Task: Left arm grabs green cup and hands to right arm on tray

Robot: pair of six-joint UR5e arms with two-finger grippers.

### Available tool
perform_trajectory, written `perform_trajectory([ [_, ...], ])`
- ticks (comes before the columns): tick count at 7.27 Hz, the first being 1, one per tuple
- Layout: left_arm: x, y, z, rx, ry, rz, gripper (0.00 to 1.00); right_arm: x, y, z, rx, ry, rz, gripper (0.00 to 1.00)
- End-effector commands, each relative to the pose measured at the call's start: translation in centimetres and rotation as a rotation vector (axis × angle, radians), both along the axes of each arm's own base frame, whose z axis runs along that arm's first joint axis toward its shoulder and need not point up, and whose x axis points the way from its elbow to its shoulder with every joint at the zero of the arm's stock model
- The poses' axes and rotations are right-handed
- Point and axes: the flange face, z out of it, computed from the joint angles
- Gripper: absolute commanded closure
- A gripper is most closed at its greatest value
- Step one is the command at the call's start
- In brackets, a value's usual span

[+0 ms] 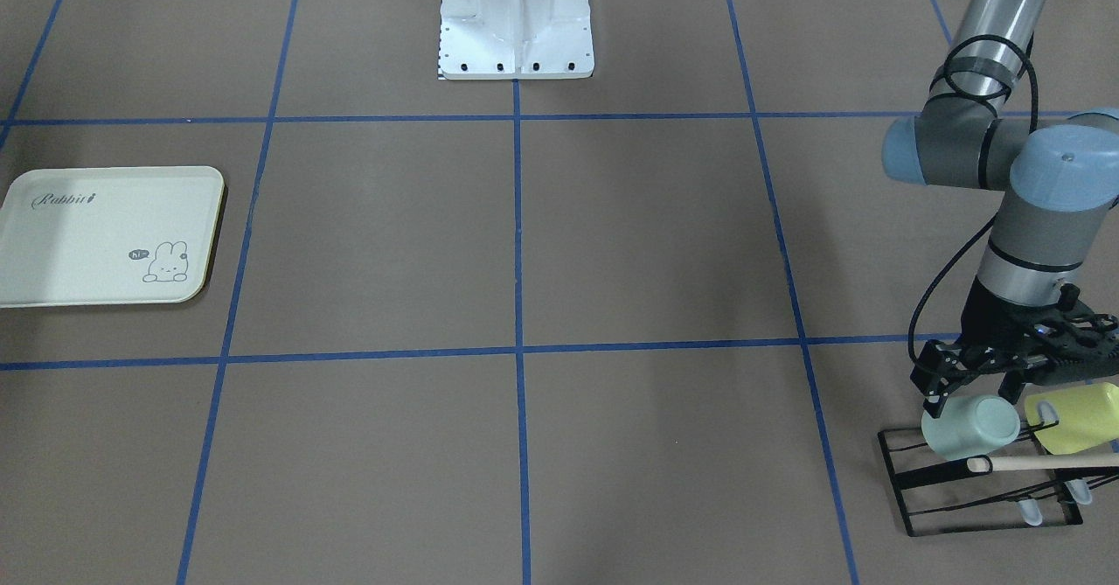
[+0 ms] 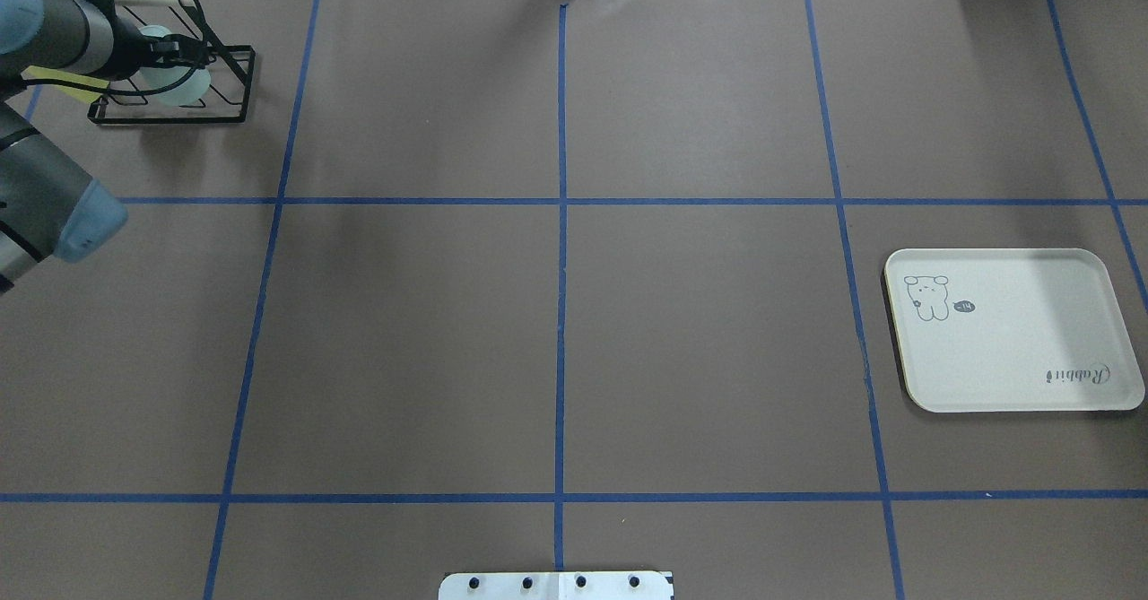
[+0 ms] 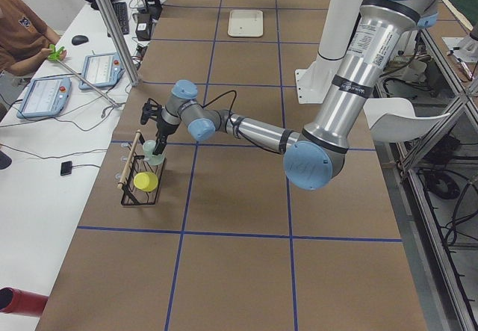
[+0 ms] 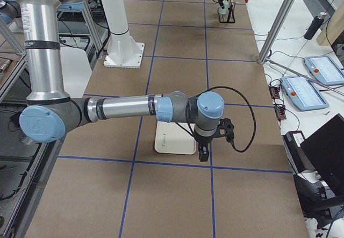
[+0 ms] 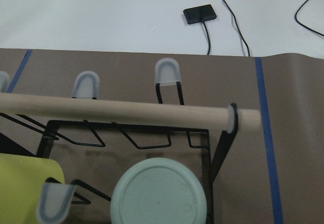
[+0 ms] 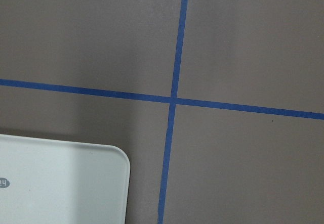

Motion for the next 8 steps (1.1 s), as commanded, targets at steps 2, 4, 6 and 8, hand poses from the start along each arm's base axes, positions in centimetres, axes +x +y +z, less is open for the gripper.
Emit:
perform_trajectory([
  [2, 0.3, -0.3, 1.3, -0.008, -0.013, 0.006, 0.02, 0.0, 0.0, 0.0, -0.001, -0.001, 0.000, 0.00],
  [4, 0.6, -1.0, 0.8, -0.006, -0.011, 0.006, 0.08, 0.0, 0.0, 0.0, -0.001, -0.002, 0.000, 0.00],
  [6, 0.5, -1.0, 0.8, -0.002, -0.013, 0.008, 0.13, 0.0, -0.1, 0.0, 0.001, -0.002, 0.000, 0.00],
  [8, -0.1, -1.2, 1.0, -0.005, -0.017, -0.001, 0.13, 0.0, 0.0, 0.0, -0.001, -0.002, 0.000, 0.00],
])
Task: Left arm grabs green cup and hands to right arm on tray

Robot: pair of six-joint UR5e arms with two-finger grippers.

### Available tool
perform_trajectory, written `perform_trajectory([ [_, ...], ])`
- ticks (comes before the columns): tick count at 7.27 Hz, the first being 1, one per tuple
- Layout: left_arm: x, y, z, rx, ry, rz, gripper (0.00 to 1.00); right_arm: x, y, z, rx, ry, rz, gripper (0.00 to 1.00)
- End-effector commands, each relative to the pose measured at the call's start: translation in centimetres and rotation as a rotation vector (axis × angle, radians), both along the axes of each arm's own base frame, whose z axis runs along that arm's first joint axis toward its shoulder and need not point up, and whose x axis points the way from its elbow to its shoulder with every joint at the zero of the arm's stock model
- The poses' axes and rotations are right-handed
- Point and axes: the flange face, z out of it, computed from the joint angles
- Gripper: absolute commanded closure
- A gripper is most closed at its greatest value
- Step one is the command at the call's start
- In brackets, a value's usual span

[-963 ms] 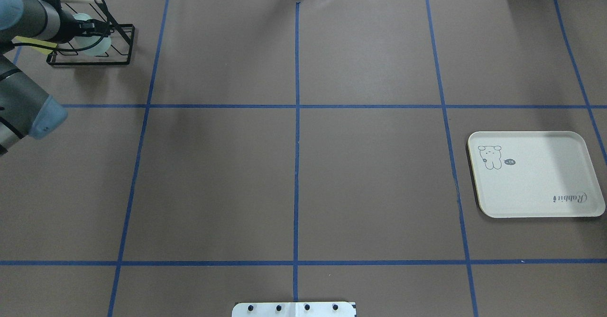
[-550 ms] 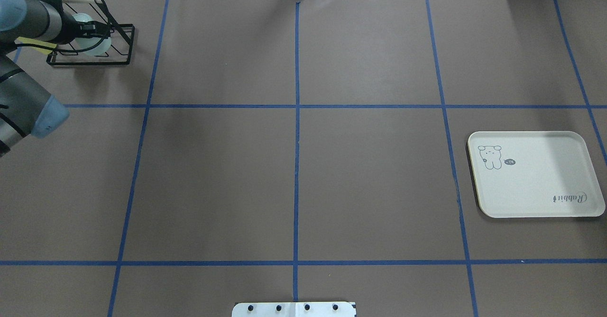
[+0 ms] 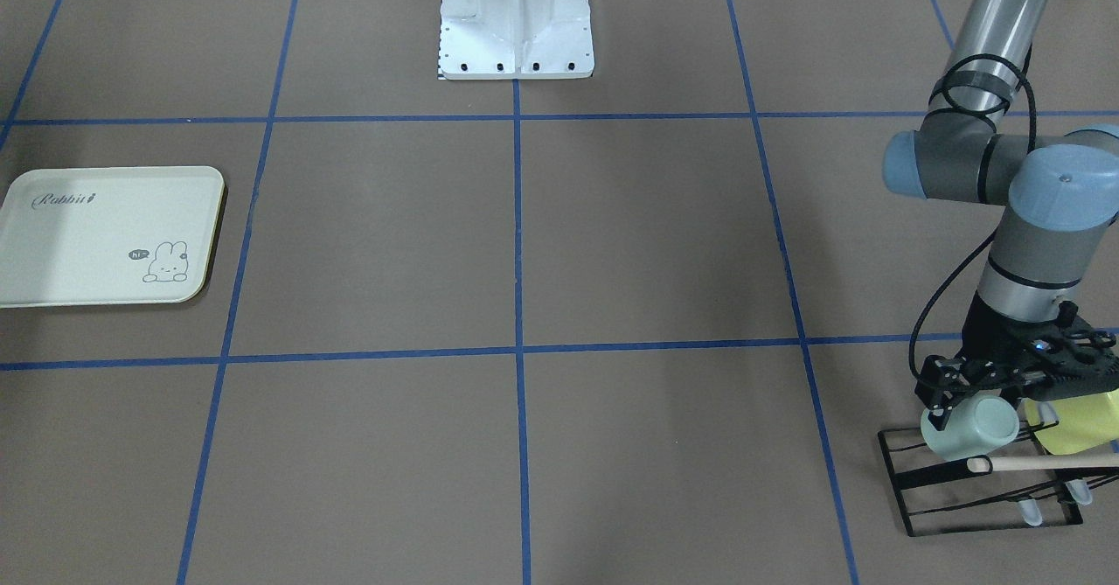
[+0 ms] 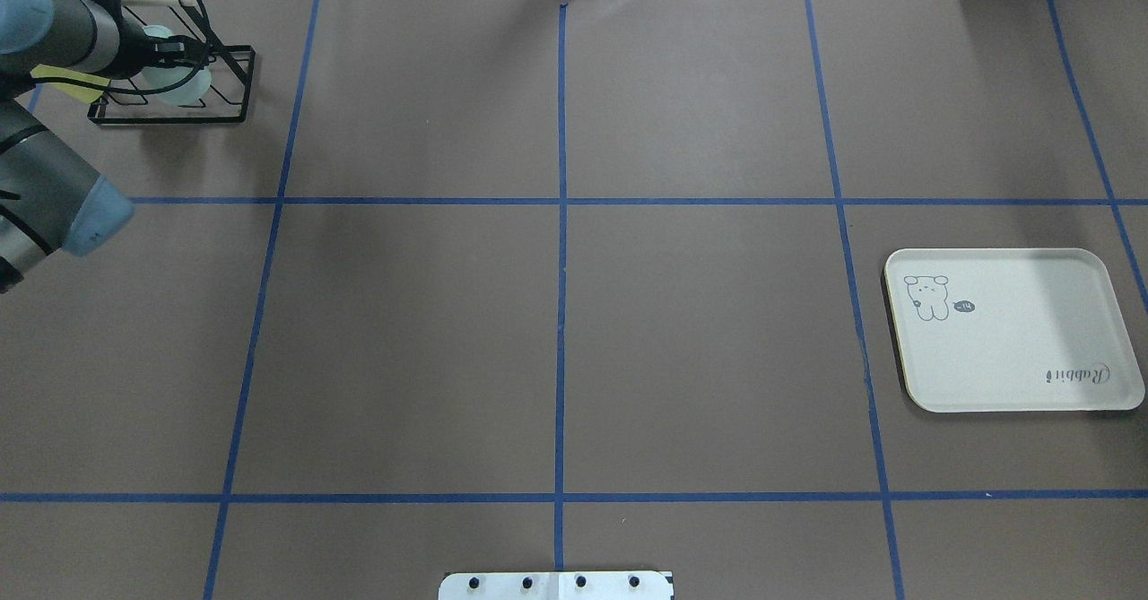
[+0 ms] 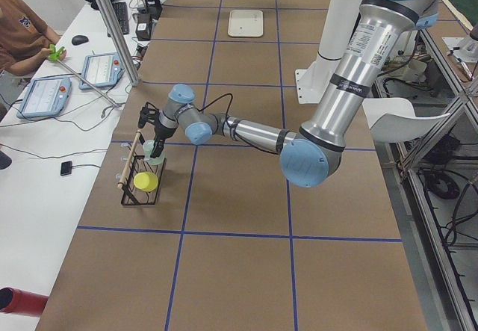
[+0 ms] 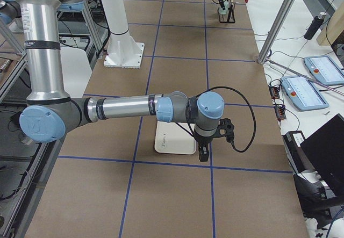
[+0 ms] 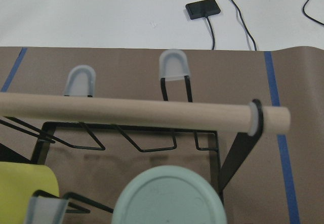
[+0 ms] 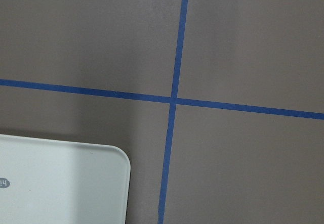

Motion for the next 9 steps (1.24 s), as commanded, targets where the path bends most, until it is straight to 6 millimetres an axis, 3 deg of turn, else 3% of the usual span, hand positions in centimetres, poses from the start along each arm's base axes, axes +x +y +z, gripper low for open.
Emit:
perform_trajectory([
  [1, -0.5, -0.3, 0.2, 0.004, -0.015, -0.019, 0.13, 0.0, 0.0, 0.0, -0.001, 0.000, 0.000, 0.00],
  [3, -0.5, -0.4, 0.1, 0.009, -0.020, -0.026, 0.18, 0.0, 0.0, 0.0, -0.001, 0.000, 0.000, 0.00],
  [4, -0.5, -0.4, 0.1, 0.009, -0.020, -0.026, 0.27, 0.0, 0.0, 0.0, 0.001, 0.000, 0.000, 0.00],
  [5, -0.6, -0.4, 0.0, 0.010, -0.016, -0.027, 0.43, 0.0, 0.0, -0.1, 0.001, -0.002, 0.000, 0.00],
  [6, -1.1, -0.6, -0.4, 0.014, -0.012, -0.036, 0.70, 0.0, 0.0, -0.1, 0.001, -0.002, 0.000, 0.00],
  [7, -2.6, -1.2, -1.0, 0.020, -0.004, -0.055, 0.86, 0.1, 0.0, -0.1, 0.001, -0.002, 0.001, 0.00],
  [9, -4.5, -1.6, -1.6, 0.022, 0.008, -0.071, 0.91, 0.0, 0.0, 0.0, -0.001, 0.000, 0.000, 0.00],
])
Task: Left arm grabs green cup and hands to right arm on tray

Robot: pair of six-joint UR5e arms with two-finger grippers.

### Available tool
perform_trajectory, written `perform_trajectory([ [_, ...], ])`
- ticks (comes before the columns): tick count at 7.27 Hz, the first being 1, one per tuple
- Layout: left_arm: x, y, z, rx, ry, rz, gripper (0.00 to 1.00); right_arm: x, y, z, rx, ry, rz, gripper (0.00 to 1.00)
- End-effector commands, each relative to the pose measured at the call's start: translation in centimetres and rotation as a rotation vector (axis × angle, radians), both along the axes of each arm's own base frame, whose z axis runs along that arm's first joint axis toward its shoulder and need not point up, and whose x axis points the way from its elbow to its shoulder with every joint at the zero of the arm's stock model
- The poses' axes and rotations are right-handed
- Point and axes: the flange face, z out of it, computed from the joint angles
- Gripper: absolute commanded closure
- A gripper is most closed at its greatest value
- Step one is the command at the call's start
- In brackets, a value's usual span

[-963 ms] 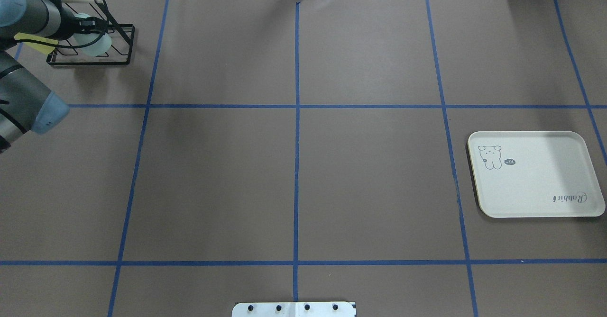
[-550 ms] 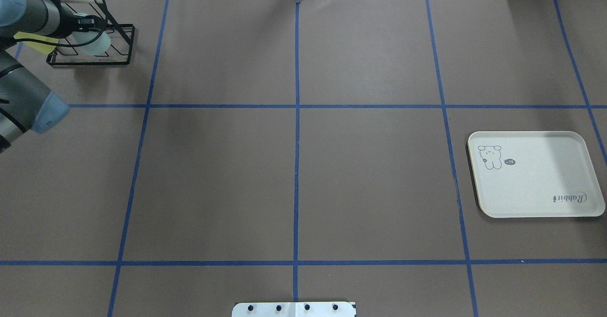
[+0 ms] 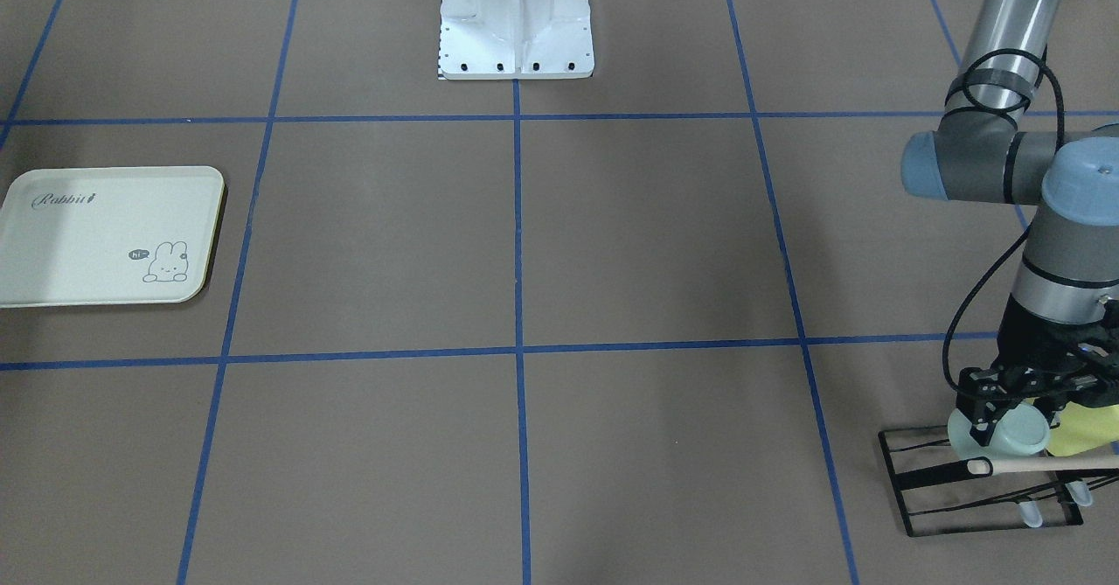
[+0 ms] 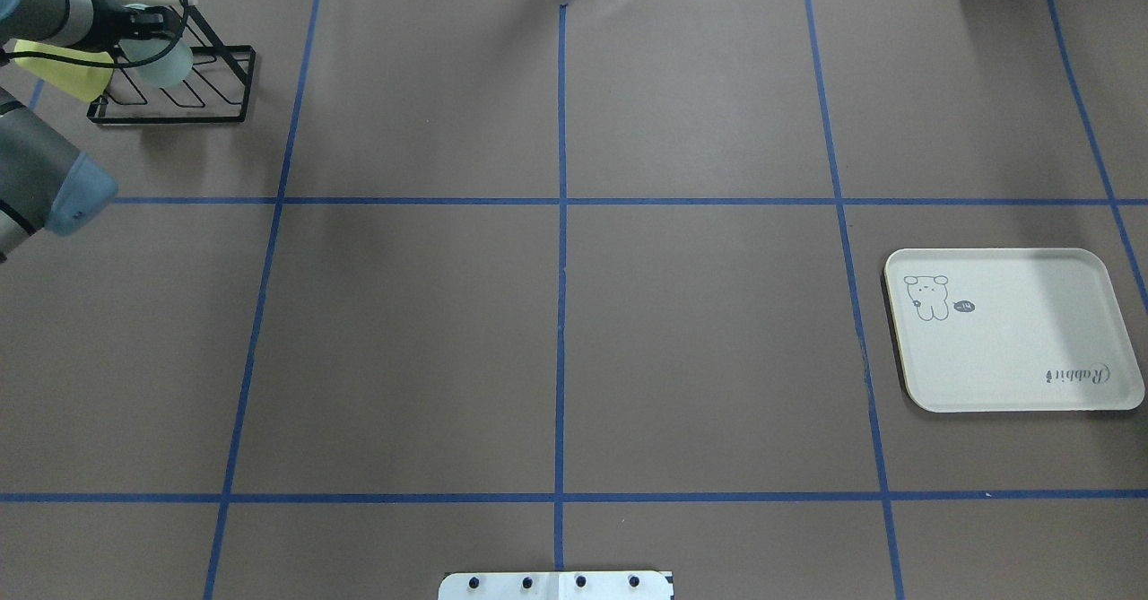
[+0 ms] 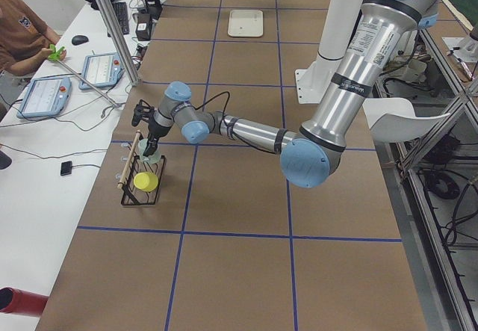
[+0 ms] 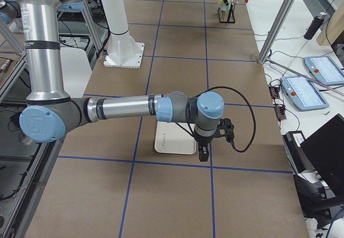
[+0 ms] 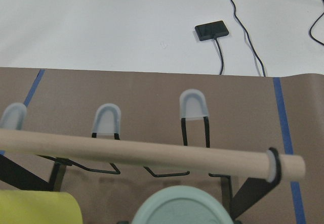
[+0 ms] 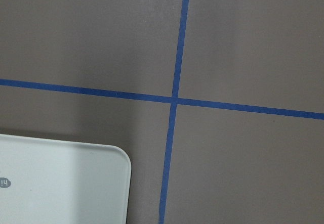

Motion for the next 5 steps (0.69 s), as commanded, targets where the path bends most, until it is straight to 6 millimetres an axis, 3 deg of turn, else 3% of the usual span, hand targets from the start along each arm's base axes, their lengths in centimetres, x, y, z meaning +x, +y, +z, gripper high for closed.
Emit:
perform_trajectory([
  [1, -2.0, -0.1, -2.0, 0.009, 0.049, 0.010, 0.91, 0.0, 0.0, -0.2, 0.005, 0.001, 0.000, 0.00],
  [5, -5.9, 2.2, -9.1, 0.007, 0.112, 0.027, 0.91, -0.8, -0.6, -2.1, 0.047, 0.007, -0.017, 0.00],
])
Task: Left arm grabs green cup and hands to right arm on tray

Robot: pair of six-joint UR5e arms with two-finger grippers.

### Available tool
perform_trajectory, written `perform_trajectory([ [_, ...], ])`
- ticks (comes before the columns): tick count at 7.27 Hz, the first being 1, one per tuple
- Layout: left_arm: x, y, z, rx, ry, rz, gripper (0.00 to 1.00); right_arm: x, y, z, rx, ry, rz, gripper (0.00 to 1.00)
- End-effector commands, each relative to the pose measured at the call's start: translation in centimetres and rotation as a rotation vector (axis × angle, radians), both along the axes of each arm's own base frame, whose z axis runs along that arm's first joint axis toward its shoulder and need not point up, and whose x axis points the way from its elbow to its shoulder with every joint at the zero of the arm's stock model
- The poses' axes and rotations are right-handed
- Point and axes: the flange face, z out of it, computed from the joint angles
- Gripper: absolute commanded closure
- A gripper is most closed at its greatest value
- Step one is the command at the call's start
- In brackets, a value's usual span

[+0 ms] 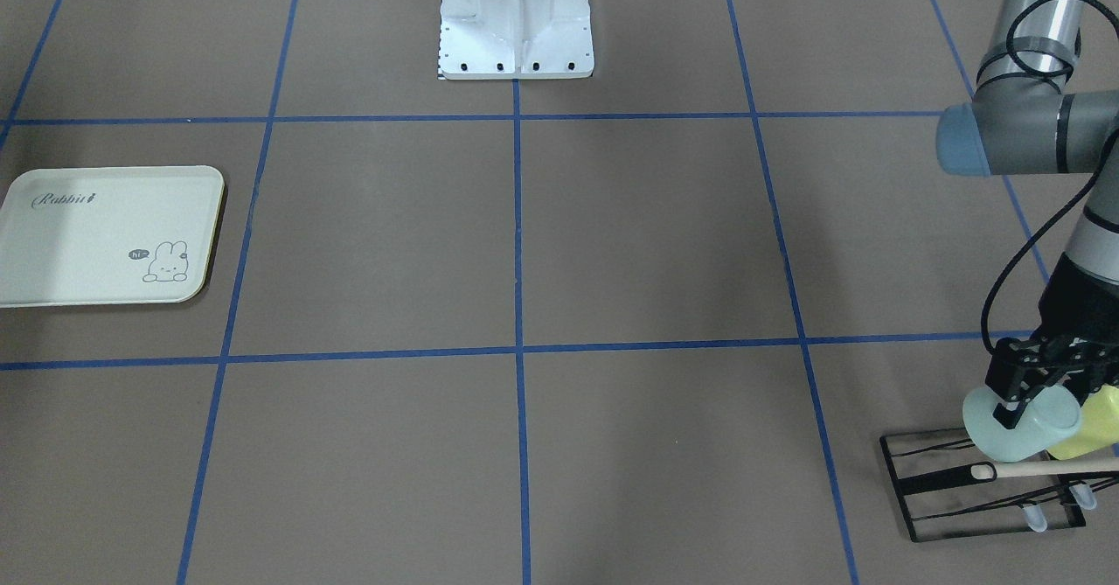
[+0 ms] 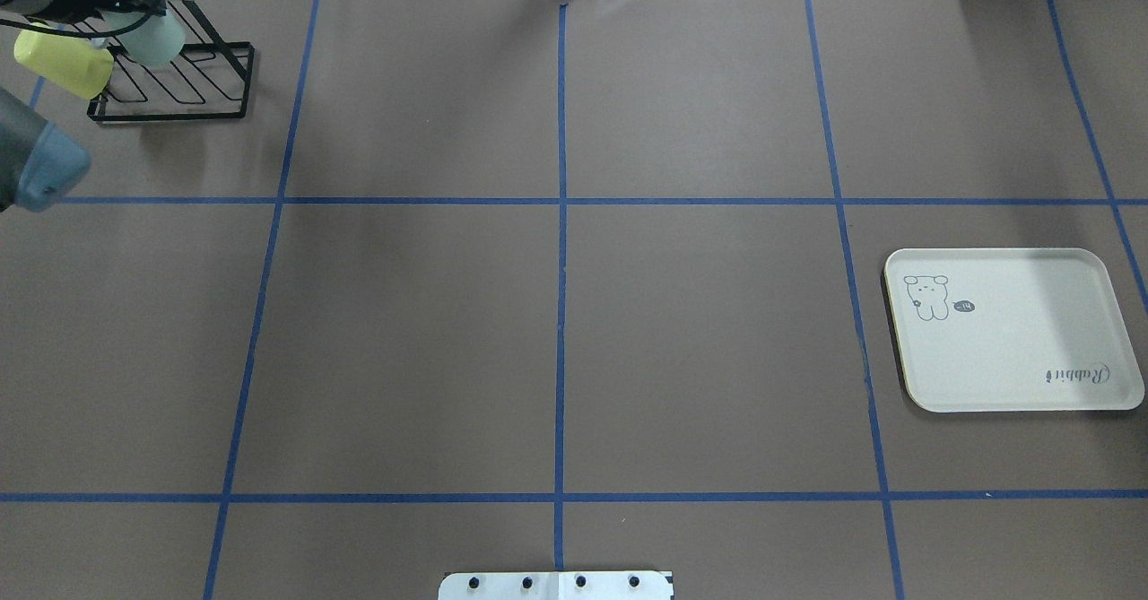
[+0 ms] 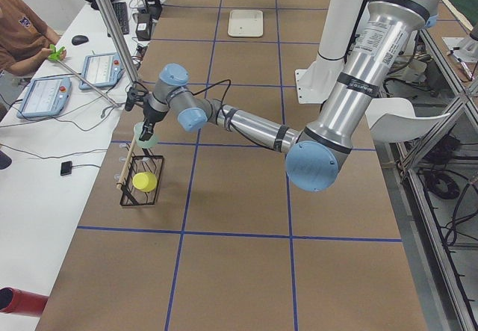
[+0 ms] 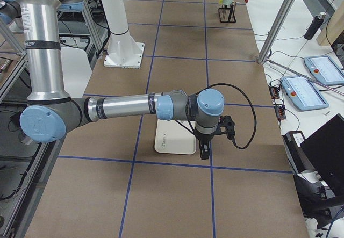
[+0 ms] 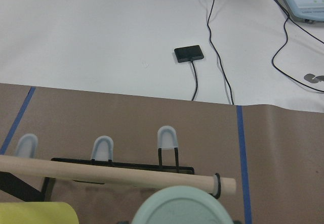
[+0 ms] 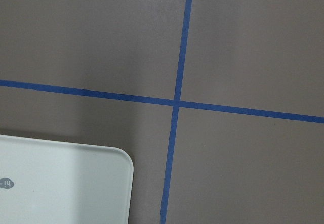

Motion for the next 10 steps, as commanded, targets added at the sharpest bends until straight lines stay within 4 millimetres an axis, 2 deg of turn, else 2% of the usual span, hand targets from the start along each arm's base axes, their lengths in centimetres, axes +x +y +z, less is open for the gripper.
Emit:
perform_trajectory([
  [1, -1.4, 2.0, -5.7, -0.020, 0.001, -0.001, 0.91, -0.9, -0.8, -0.8, 0.061, -0.002, -0.015, 0.00],
  [2, -1.5, 2.8, -8.0, -0.035, 0.009, -0.009, 0.91, -0.9, -1.0, -0.3, 0.112, -0.002, -0.011, 0.00],
  [3, -1.1, 3.1, -8.9, -0.095, 0.094, -0.077, 0.91, -2.3, -1.8, -0.1, 0.157, -0.008, -0.031, 0.00],
  [4, 0.6, 3.8, -10.4, -0.156, 0.193, -0.087, 0.91, -3.5, -1.9, -0.8, 0.145, -0.141, -0.022, 0.00],
  [5, 2.1, 5.2, -12.4, -0.202, 0.282, -0.092, 0.91, -4.6, -1.6, -1.6, 0.087, -0.356, -0.023, 0.00],
  [6, 4.9, 7.4, -14.6, -0.219, 0.379, -0.090, 0.91, -5.0, -1.4, -2.3, 0.088, -0.436, -0.038, 0.00],
  [7, 7.7, 9.0, -15.7, -0.263, 0.476, -0.102, 0.91, -5.1, -1.4, -3.7, 0.089, -0.489, -0.044, 0.00],
  [8, 9.3, 9.8, -16.2, -0.263, 0.520, -0.119, 0.91, -5.2, -2.5, -6.1, 0.075, -0.514, -0.026, 0.00],
  [9, 11.2, 10.5, -16.3, -0.264, 0.522, -0.131, 0.91, -6.6, -4.1, -9.9, 0.044, -0.525, -0.009, 0.00],
  [10, 11.8, 11.1, -16.7, -0.265, 0.535, -0.136, 0.91, -8.3, -5.6, -13.6, 0.042, -0.517, -0.006, 0.00],
])
